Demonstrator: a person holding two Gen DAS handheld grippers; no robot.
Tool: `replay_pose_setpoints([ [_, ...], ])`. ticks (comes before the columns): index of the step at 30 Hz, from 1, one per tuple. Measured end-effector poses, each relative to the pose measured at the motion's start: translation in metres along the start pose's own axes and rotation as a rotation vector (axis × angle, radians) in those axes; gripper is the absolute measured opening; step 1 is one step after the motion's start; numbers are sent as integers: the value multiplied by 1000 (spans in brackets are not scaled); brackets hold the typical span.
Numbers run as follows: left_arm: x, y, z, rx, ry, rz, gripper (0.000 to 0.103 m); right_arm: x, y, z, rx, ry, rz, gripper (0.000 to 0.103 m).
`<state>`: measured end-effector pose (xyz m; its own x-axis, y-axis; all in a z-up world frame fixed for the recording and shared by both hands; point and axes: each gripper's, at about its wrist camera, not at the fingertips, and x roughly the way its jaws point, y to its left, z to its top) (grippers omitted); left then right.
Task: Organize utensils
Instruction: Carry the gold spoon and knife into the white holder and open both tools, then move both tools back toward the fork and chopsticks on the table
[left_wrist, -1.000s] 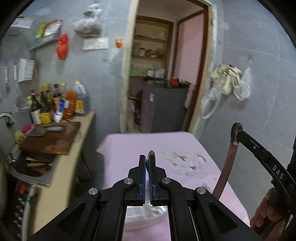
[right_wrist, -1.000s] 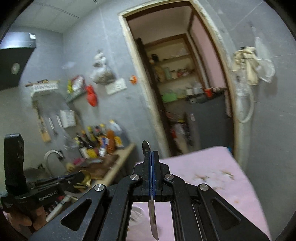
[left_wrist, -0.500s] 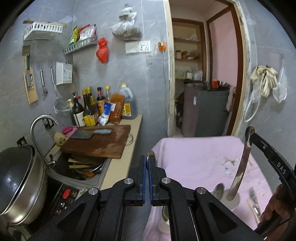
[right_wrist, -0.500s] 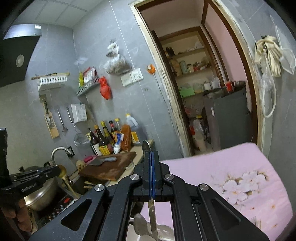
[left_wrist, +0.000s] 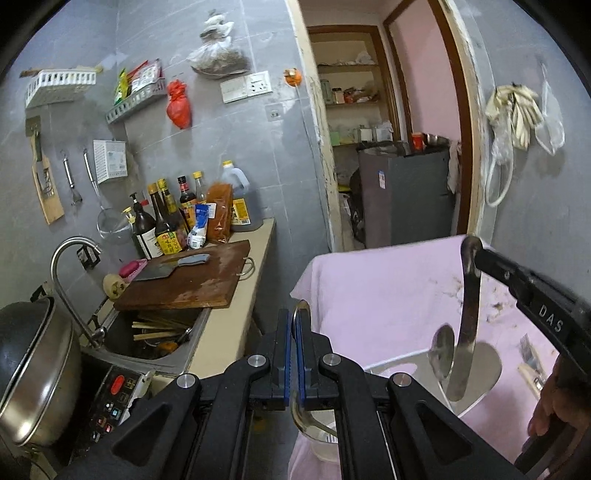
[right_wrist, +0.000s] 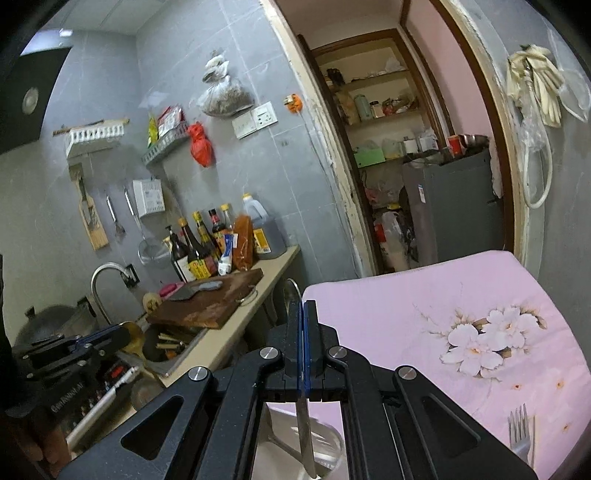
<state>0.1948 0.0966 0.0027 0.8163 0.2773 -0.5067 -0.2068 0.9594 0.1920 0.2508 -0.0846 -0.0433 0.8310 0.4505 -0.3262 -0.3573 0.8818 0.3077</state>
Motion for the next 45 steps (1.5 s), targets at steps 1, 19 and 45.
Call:
replay_pose_setpoints([
  [1,1,-4,-3,13,5,1,3,-1,2,-1,-20,3,2,1],
  [19,10,14,-23,-283,158,-272,24,-18,-16,-12,26,123,46,7],
  [45,-43,-118,-13,-268,-65,-326,96,-158,-137,19,-34,-6,-217,94],
])
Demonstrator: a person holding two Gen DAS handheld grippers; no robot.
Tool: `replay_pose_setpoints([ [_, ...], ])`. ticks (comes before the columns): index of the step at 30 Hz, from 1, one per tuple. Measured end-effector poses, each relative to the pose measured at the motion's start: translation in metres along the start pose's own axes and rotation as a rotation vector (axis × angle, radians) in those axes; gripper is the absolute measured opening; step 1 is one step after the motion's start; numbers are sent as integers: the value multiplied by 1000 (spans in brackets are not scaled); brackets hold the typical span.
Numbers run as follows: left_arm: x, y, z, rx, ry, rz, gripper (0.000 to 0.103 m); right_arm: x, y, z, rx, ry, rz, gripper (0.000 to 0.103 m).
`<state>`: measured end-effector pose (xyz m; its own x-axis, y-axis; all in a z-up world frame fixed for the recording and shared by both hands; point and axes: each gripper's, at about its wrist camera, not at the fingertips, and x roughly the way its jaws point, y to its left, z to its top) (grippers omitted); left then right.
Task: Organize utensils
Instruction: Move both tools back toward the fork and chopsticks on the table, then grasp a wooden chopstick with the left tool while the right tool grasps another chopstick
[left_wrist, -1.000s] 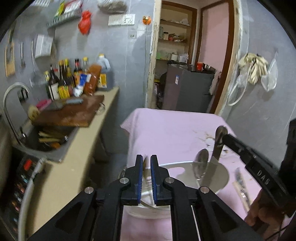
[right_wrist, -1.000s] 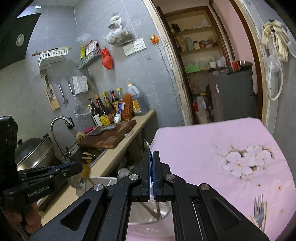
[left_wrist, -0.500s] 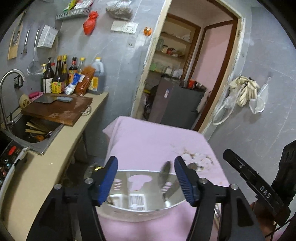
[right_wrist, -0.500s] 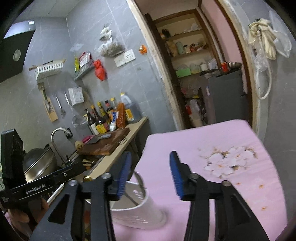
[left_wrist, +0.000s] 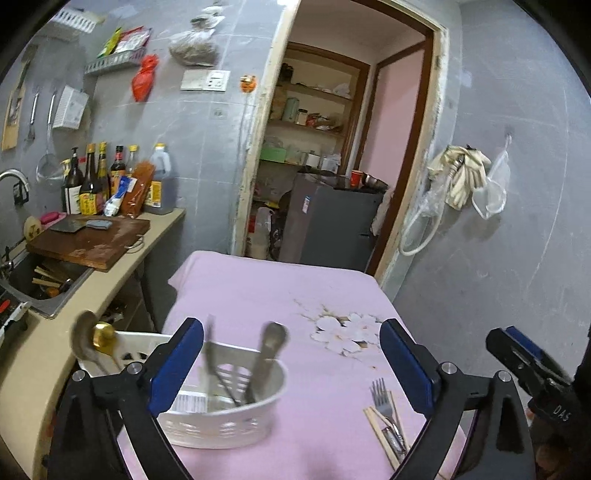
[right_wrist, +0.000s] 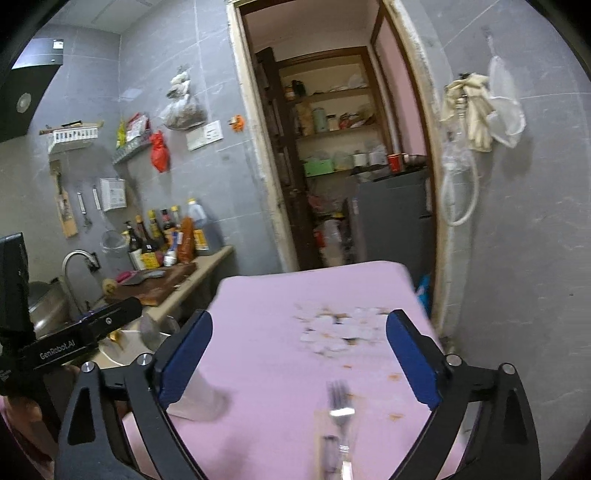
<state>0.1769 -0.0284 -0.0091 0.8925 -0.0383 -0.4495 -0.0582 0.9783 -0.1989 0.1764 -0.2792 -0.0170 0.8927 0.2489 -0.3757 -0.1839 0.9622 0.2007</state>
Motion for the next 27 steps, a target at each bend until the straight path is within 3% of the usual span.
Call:
replay_pose_setpoints([
  [8,15,-46,-25,37,-5,27,96,0,-50,-7,-8,1,-42,101],
  [20,65,-76,-76,51,182,15,96,58,-112,-64,82,205,5,101],
  [22,76,-75,-85,40,233,-1,96,70,-118,-75,106,234,29,96],
  [24,84,-72,-93,28,272,-8,95,82,-120,-85,120,267,44,81],
  [27,96,-71,-103,15,330,-24,80,96,-119,-100,117,309,77,65],
])
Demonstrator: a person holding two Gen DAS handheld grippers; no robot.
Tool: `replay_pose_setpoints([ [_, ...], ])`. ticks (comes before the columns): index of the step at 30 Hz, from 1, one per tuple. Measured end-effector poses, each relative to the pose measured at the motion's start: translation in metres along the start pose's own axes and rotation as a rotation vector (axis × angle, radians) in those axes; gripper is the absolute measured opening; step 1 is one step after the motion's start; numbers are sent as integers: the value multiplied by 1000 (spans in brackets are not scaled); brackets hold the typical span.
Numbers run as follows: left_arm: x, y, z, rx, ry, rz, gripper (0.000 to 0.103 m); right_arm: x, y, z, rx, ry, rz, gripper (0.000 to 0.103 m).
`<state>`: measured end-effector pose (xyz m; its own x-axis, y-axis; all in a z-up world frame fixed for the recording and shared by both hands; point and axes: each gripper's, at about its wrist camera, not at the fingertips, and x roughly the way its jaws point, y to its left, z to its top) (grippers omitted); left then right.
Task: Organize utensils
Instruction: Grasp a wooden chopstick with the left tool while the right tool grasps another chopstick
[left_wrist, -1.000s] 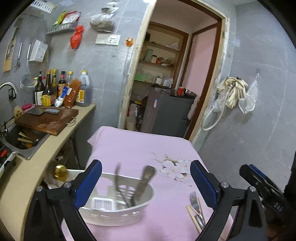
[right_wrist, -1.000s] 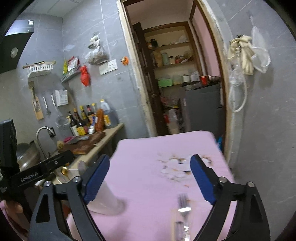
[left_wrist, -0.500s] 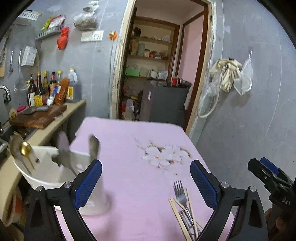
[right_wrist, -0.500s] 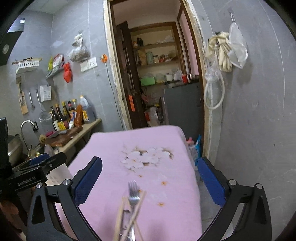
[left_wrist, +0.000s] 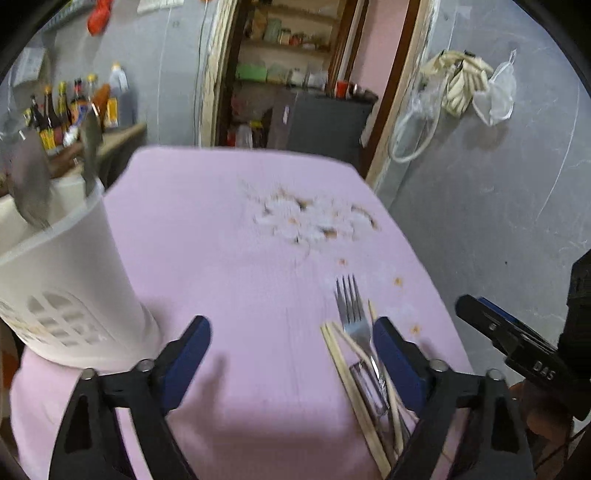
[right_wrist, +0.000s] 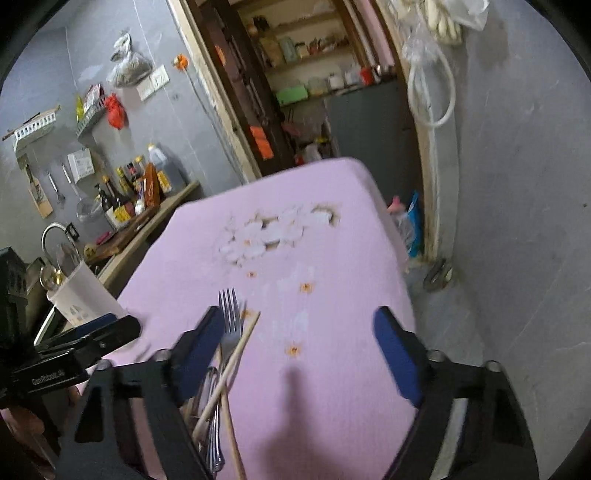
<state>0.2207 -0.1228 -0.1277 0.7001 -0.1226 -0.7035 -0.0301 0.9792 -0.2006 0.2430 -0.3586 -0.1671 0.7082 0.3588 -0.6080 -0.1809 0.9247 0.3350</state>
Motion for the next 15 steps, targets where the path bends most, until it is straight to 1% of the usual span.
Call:
replay_pose_setpoints([
  [2,11,0,-4,-14,45,-23,67,9,3,-6,-13,27,24,56],
  [3,15,1,-5,-23,64,-34,64,14,5,-8,-22,42,37,53],
  [5,23,1,-10,-35,101,-57,51,21,9,-11,-36,59,57,49],
  [8,31,-1,-15,-32,139,-84,39,31,16,-17,-60,95,83,38],
  [9,33,-1,-18,-33,150,-86,37,34,19,-19,-66,109,91,35],
  [10,35,-1,-19,-35,153,-85,35,36,20,-18,-71,117,97,34],
  [15,32,6,-18,-72,148,-90,31,44,30,-22,-104,154,108,34],
])
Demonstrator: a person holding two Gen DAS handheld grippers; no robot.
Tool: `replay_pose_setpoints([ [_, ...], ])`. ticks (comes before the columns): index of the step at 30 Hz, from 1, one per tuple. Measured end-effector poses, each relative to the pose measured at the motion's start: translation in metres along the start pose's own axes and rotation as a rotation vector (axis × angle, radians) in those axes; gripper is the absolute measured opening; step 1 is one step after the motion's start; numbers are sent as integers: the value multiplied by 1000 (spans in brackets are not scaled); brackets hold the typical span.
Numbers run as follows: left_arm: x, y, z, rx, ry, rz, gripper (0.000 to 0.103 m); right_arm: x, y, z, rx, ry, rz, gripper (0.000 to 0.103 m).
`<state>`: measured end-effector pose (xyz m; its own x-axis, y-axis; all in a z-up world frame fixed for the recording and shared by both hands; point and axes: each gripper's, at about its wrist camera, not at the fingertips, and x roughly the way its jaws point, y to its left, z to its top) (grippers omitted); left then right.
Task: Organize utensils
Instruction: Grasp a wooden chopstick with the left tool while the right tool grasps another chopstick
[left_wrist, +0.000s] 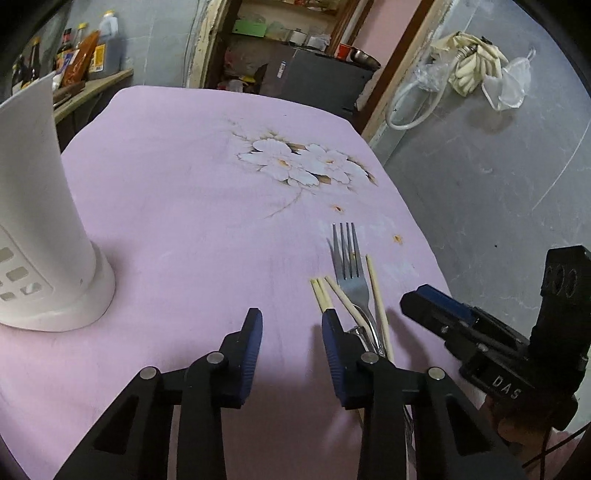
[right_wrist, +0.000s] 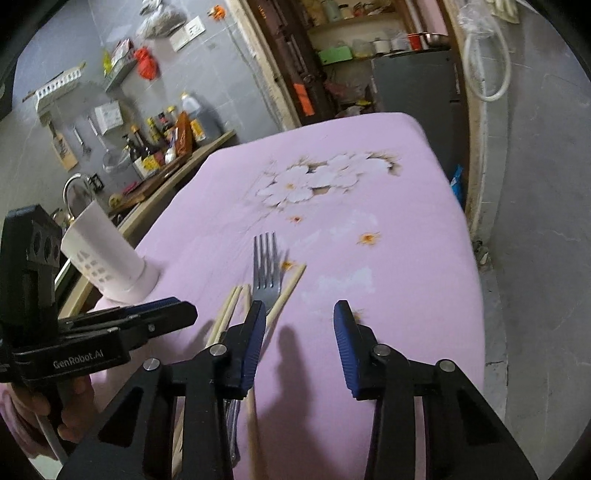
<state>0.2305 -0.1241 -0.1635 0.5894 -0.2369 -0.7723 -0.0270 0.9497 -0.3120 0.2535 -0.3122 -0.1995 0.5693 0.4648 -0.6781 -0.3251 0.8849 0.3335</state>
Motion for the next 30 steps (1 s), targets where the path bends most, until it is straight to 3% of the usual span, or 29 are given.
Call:
replay_pose_setpoints([
  [6,1,2,1,-18,-1,-4,31,8,15,2,-61,41,-7,34],
  [17,3,3,6,-22,31,-61,31,-7,23,-3,-165,117,-170,30],
  [26,18,-15,5,50,130,-110,12,-20,10,-5,-143,115,-189,23],
  [30,24,-16,6,47,164,-139,8,-19,6,-6,-126,113,-178,23],
])
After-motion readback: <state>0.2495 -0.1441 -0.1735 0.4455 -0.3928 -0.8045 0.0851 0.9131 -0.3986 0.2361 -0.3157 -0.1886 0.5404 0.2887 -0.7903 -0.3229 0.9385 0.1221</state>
